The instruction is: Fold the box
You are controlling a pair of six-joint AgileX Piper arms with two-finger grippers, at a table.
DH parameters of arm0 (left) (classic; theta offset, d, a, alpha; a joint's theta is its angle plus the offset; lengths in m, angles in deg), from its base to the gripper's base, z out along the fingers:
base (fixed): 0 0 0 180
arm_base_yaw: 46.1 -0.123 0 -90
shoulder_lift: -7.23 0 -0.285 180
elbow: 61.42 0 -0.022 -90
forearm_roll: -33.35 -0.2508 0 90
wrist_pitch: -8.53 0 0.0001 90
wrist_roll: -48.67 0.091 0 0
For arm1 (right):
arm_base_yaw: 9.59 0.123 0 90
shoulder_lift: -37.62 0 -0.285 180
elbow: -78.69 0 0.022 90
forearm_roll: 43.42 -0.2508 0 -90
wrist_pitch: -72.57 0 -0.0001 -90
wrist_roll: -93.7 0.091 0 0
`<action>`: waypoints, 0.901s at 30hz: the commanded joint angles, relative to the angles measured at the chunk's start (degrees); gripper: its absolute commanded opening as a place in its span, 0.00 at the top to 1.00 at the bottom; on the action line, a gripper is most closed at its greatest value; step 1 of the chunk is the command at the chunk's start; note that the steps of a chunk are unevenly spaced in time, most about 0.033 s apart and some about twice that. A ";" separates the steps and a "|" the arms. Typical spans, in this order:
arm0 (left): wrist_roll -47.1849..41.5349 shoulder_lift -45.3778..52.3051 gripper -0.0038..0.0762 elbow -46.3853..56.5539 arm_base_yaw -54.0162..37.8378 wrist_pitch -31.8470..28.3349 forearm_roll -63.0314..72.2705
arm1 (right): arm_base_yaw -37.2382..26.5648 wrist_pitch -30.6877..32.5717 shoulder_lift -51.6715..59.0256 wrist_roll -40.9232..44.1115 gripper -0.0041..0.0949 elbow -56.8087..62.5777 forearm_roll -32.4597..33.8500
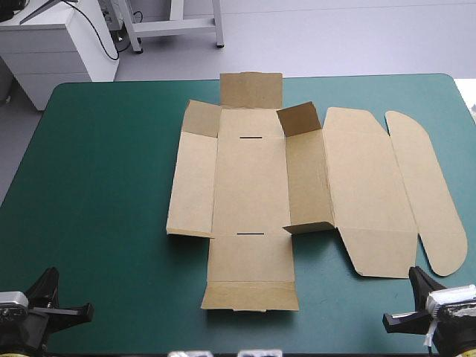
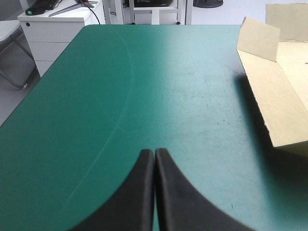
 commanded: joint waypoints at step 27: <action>-0.51 -15.60 0.96 -5.32 0.07 -4.07 3.50 | 0.09 -4.37 1.34 -0.15 0.98 -1.28 0.22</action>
